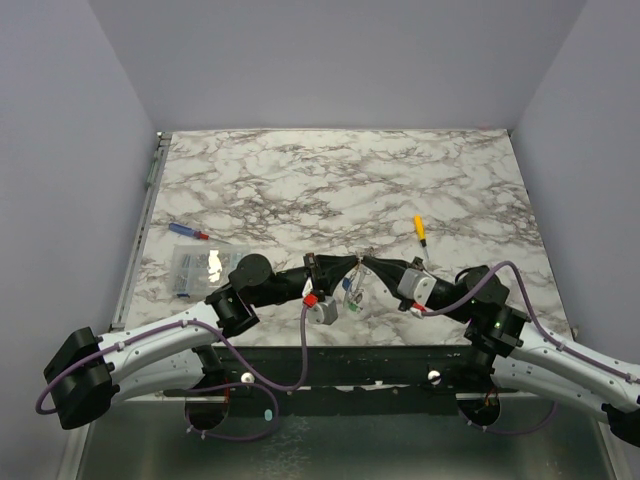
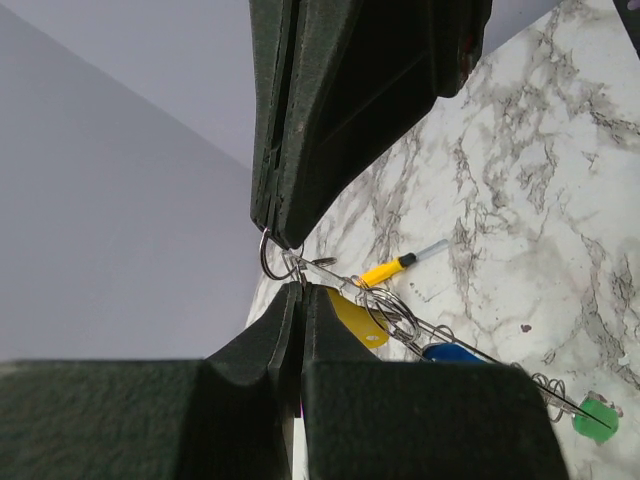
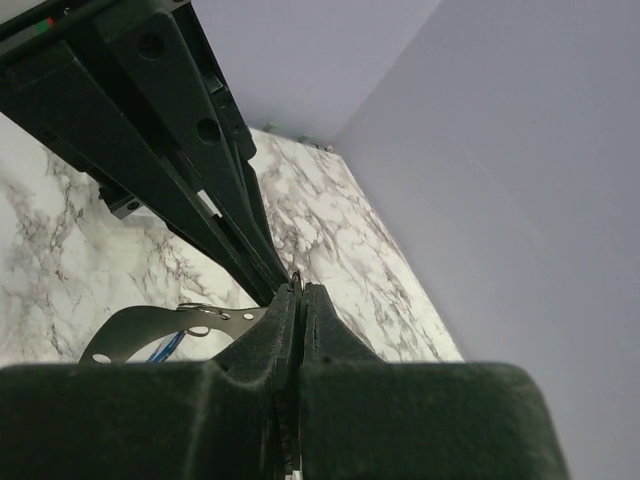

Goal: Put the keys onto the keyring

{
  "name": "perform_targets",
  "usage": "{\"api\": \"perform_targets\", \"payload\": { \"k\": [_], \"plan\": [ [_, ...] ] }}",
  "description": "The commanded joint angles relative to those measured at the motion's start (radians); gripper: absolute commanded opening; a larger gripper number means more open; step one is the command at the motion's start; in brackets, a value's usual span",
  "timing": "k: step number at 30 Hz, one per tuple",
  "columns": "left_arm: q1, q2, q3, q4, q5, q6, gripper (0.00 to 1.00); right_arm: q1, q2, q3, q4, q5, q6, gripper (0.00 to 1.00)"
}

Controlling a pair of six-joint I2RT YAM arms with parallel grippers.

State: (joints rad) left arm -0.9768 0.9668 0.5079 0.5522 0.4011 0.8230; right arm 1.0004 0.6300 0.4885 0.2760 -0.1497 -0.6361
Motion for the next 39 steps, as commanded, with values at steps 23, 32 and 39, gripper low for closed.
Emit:
{"api": "perform_targets", "payload": {
  "k": [23, 32, 39],
  "plan": [
    [-0.006, -0.018, -0.016, 0.030, -0.021, 0.010, 0.00, 0.004, 0.027, -0.004, 0.087, 0.032, 0.016, 0.01],
    [-0.006, -0.029, -0.021, 0.031, -0.063, 0.032, 0.00, 0.004, 0.041, -0.007, 0.077, 0.044, 0.007, 0.01],
    [-0.005, -0.036, -0.025, 0.031, -0.118, 0.054, 0.00, 0.004, 0.056, -0.002, 0.074, 0.039, 0.005, 0.01]
  ]
}}
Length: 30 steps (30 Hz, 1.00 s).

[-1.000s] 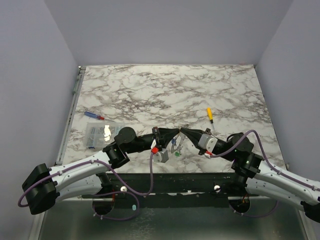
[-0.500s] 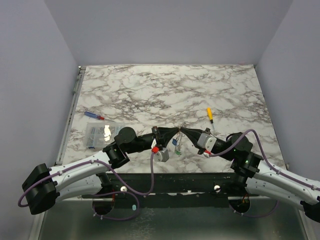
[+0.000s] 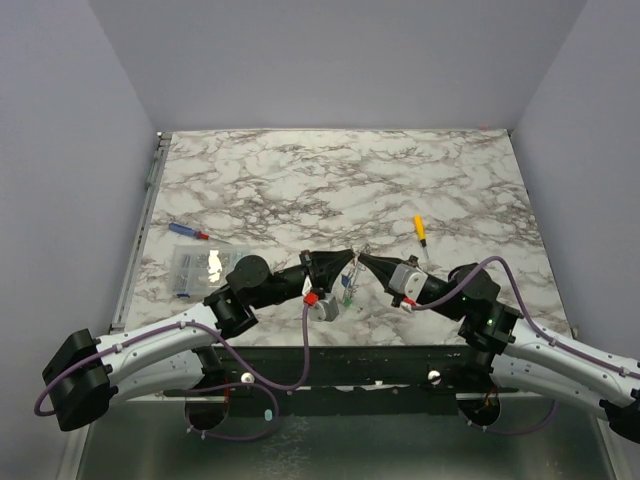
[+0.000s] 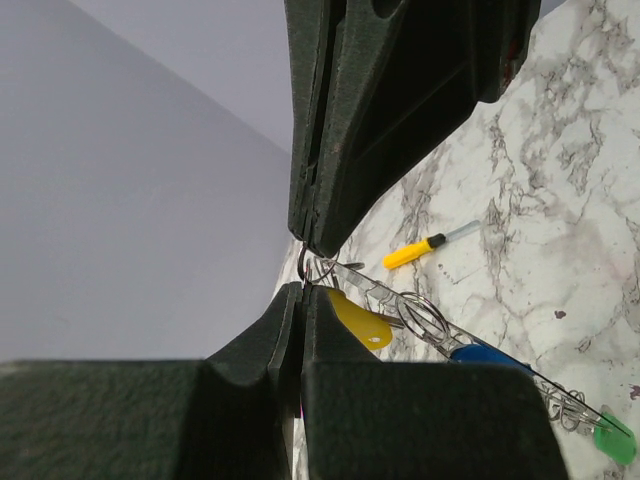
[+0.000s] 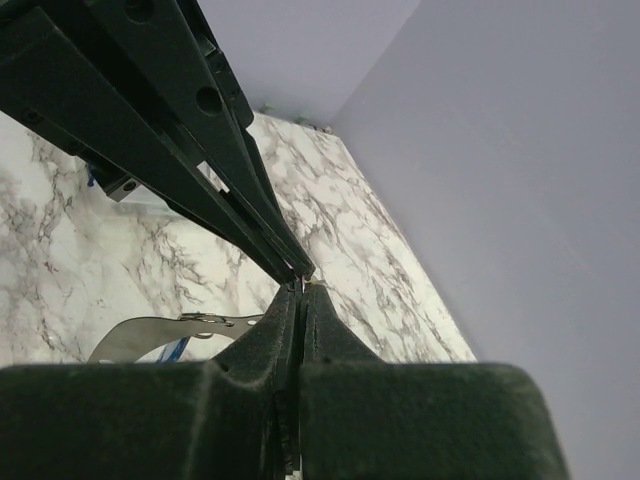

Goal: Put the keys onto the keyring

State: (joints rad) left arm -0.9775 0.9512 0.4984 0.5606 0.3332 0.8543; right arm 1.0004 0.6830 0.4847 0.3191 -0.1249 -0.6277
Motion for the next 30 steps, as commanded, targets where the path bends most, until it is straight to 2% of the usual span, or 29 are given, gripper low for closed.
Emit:
{"api": "perform_targets", "payload": {
  "k": [1, 12, 13, 17, 19, 23, 30],
  "plan": [
    [-0.005, -0.021, -0.015, 0.022, -0.053, 0.024, 0.00, 0.004, 0.003, 0.002, 0.030, 0.014, -0.004, 0.01],
    [-0.005, -0.015, -0.016, 0.022, -0.065, 0.026, 0.00, 0.004, -0.002, -0.005, 0.031, 0.028, -0.013, 0.01],
    [-0.004, -0.012, -0.018, 0.021, -0.065, 0.026, 0.03, 0.004, -0.003, -0.005, 0.033, 0.028, -0.013, 0.01],
    [-0.005, -0.001, -0.020, 0.021, -0.059, 0.018, 0.27, 0.005, -0.007, -0.005, 0.037, 0.031, -0.017, 0.01],
    [-0.004, -0.003, -0.020, 0.019, -0.056, 0.019, 0.34, 0.004, -0.010, -0.006, 0.036, 0.034, -0.020, 0.01],
    [-0.004, -0.013, -0.024, 0.016, -0.067, 0.028, 0.36, 0.005, -0.018, -0.010, 0.026, 0.041, -0.028, 0.01],
    [-0.004, -0.032, -0.025, -0.011, 0.019, 0.032, 0.35, 0.004, -0.026, -0.011, 0.016, 0.051, -0.045, 0.01]
  ]
}}
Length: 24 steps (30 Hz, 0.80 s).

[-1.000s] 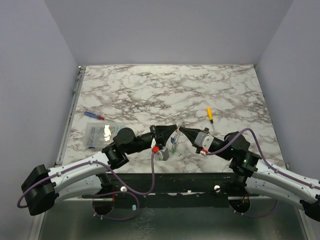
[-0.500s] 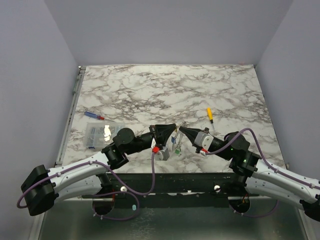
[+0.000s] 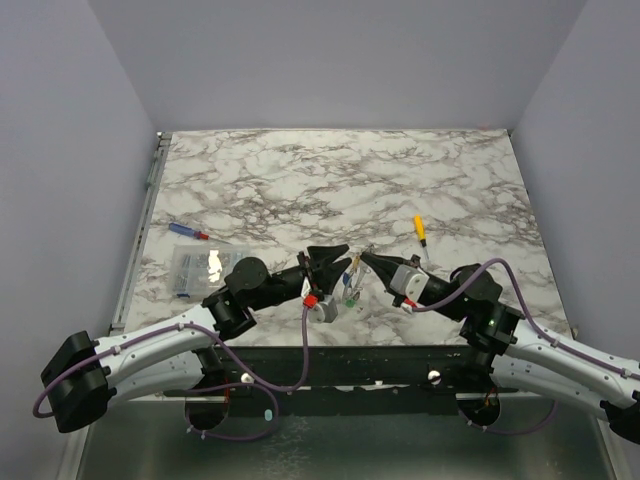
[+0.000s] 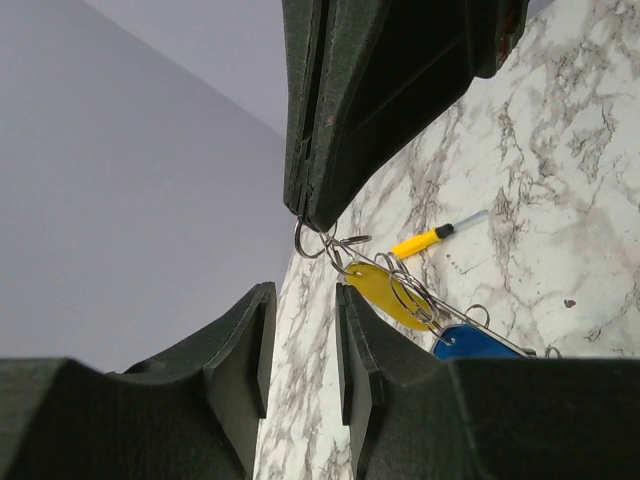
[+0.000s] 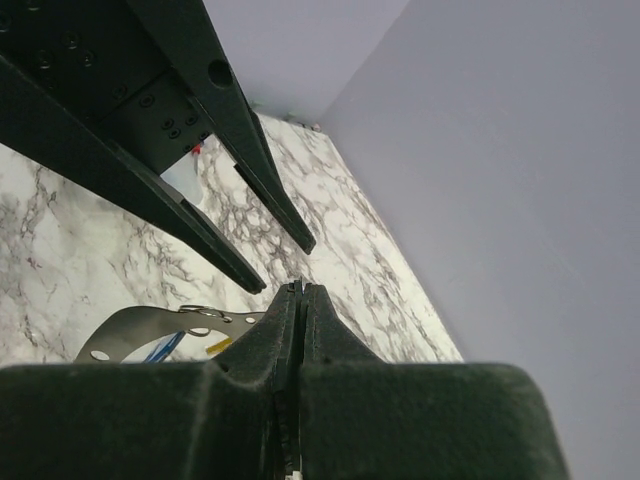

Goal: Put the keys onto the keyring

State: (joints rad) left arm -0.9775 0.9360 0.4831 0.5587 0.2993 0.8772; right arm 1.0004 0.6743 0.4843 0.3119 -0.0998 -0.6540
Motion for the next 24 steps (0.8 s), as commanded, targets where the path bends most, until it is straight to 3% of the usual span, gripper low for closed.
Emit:
{"api": "perform_targets", "payload": {
  "k": [1, 16, 24],
  "plan": [
    [-0.005, -0.017, -0.010, -0.012, 0.051, 0.011, 0.34, 0.004, -0.019, -0.010, 0.024, 0.027, -0.020, 0.01],
    [-0.001, -0.015, -0.005, -0.011, 0.123, -0.034, 0.30, 0.004, -0.072, -0.027, 0.062, 0.021, 0.004, 0.01],
    [0.000, 0.058, 0.013, 0.042, 0.027, -0.128, 0.41, 0.004, -0.078, -0.034, 0.083, 0.014, 0.010, 0.01]
  ]
}}
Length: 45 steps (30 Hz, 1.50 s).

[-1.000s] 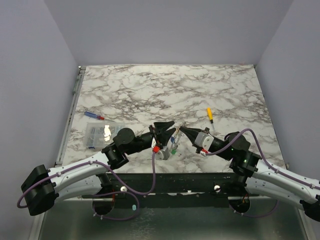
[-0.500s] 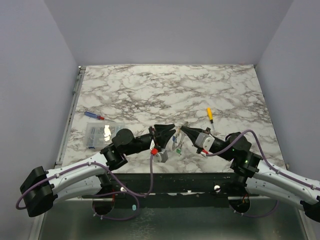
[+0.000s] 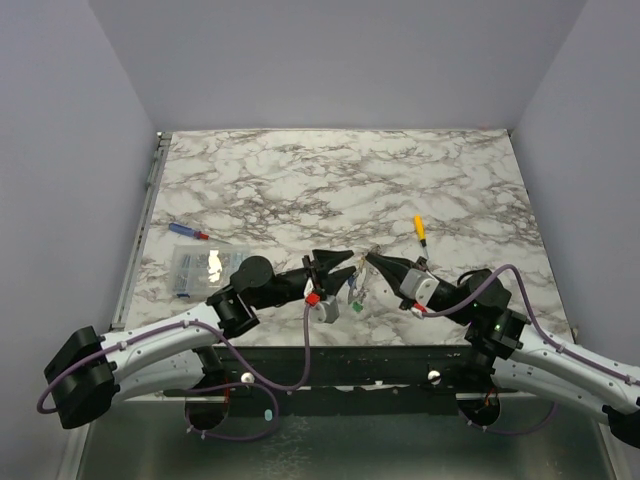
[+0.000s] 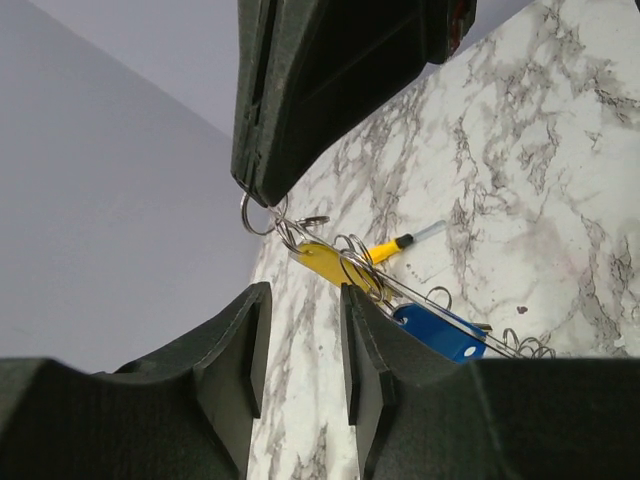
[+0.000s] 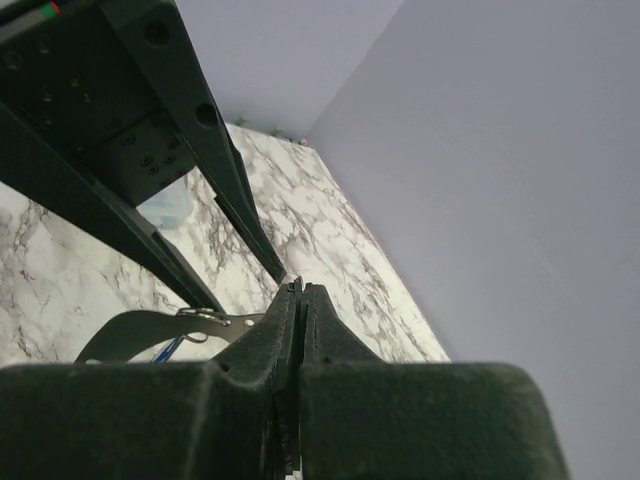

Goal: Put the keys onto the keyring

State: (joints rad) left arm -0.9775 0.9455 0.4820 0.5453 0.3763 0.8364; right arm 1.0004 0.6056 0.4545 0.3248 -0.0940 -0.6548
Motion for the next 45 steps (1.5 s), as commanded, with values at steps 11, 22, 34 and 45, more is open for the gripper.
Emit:
{"api": "perform_targets", "payload": {
  "k": [11, 22, 34, 45],
  "plan": [
    [0.008, 0.115, -0.008, 0.230, -0.051, -0.285, 0.52, 0.004, -0.007, -0.005, 0.093, 0.024, 0.012, 0.01],
    [0.008, 0.135, 0.000, 0.231, -0.045, -0.335, 0.60, 0.004, -0.018, -0.010, 0.115, 0.012, 0.026, 0.01],
    [0.010, 0.157, 0.009, 0.233, -0.015, -0.368, 0.60, 0.004, -0.024, -0.010, 0.113, -0.016, 0.038, 0.01],
    [0.012, 0.170, 0.013, 0.249, 0.042, -0.410, 0.60, 0.004, -0.043, -0.017, 0.108, -0.080, 0.055, 0.01]
  ]
}}
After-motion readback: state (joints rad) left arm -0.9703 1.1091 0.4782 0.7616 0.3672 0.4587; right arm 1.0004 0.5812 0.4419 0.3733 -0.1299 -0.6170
